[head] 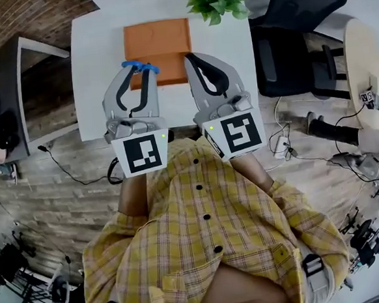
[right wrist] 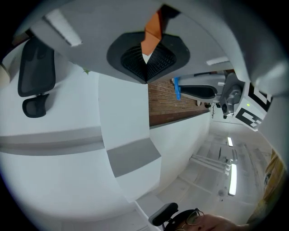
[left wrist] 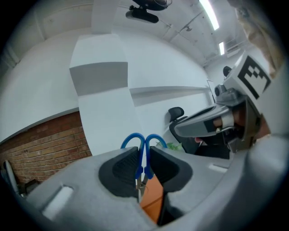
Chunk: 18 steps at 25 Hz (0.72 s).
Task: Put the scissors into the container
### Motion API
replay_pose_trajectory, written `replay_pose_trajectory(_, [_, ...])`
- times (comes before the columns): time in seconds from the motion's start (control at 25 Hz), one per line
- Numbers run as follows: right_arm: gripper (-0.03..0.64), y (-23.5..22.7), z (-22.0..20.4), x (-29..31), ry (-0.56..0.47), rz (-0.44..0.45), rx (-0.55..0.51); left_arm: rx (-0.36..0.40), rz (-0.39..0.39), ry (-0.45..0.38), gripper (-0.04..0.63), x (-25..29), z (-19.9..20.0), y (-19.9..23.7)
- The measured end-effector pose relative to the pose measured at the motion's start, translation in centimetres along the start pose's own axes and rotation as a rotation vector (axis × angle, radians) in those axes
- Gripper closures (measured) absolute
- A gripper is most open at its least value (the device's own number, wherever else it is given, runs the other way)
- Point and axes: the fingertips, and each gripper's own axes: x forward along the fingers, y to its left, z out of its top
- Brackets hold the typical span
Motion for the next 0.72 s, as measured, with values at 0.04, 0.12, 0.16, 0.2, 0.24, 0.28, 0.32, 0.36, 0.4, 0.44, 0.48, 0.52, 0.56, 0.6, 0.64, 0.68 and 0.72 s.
replay_pose_trajectory(0.04, [0.611, -0.1, -0.4, 0.3, 0.011, -0.017, 0.005, 0.015, -0.025, 0.009, 0.509, 0.5, -0.6, 0.0])
replay_pose_trajectory(0.12, [0.611, -0.3, -1.2, 0.7, 0.03, -0.049, 0.018, 0.054, -0.068, 0.036, 0.509, 1.2, -1.7, -0.1])
replay_pose_trajectory(0.16, [0.611, -0.2, -1.5, 0.7, 0.039, -0.065, 0.023, 0.071, -0.09, 0.055, 0.509, 1.5, -2.3, -0.1])
replay_pose_trajectory(0.2, [0.611, -0.1, -1.7, 0.8, 0.048, -0.081, 0.027, 0.085, -0.115, 0.076, 0.509, 1.6, -2.9, -0.3])
replay_pose_trajectory(0.24, [0.611, 0.0, -2.0, 0.7, 0.056, -0.097, 0.031, 0.1, -0.145, 0.095, 0.509, 1.8, -3.5, -0.6])
replay_pose_trajectory(0.28, [0.611, 0.0, -2.2, 0.8, 0.062, -0.113, 0.033, 0.122, -0.178, 0.11, 0.509, 2.2, -4.2, -0.9])
replay_pose_trajectory(0.32, [0.611, -0.1, -2.4, 0.8, 0.066, -0.125, 0.033, 0.149, -0.211, 0.124, 0.509, 2.6, -4.8, -1.4])
replay_pose_trajectory(0.36, [0.611, -0.1, -2.6, 0.8, 0.071, -0.135, 0.032, 0.179, -0.246, 0.141, 0.509, 3.1, -5.6, -1.9])
replay_pose_trajectory(0.4, [0.611, -0.2, -2.9, 0.8, 0.077, -0.142, 0.033, 0.21, -0.281, 0.16, 0.509, 3.5, -6.5, -2.4])
replay_pose_trajectory(0.44, [0.611, -0.3, -3.3, 0.8, 0.084, -0.151, 0.036, 0.236, -0.315, 0.179, 0.509, 3.9, -7.5, -3.0])
replay_pose_trajectory(0.48, [0.611, -0.3, -3.6, 0.7, 0.09, -0.16, 0.039, 0.256, -0.346, 0.196, 0.509, 4.1, -8.3, -3.5])
replay_pose_trajectory(0.52, [0.611, -0.4, -3.9, 0.6, 0.094, -0.17, 0.043, 0.273, -0.374, 0.211, 0.509, 4.3, -9.0, -3.9])
replay_pose_trajectory(0.56, [0.611, -0.5, -4.2, 0.4, 0.097, -0.181, 0.045, 0.29, -0.398, 0.223, 0.509, 4.4, -9.6, -4.4])
replay_pose_trajectory(0.6, [0.611, -0.7, -4.4, 0.1, 0.099, -0.192, 0.046, 0.31, -0.421, 0.234, 0.509, 4.6, -10.2, -4.9])
replay_pose_trajectory(0.64, [0.611, -0.9, -4.8, -0.2, 0.104, -0.205, 0.047, 0.333, -0.445, 0.245, 0.509, 4.8, -10.7, -5.5])
replay_pose_trajectory(0.68, [0.611, -1.1, -5.2, -0.6, 0.112, -0.22, 0.049, 0.356, -0.469, 0.257, 0.509, 5.1, -11.3, -6.1])
replay_pose_trajectory(0.72, [0.611, -1.4, -5.6, -1.0, 0.12, -0.232, 0.052, 0.376, -0.49, 0.27, 0.509, 5.4, -11.9, -6.7])
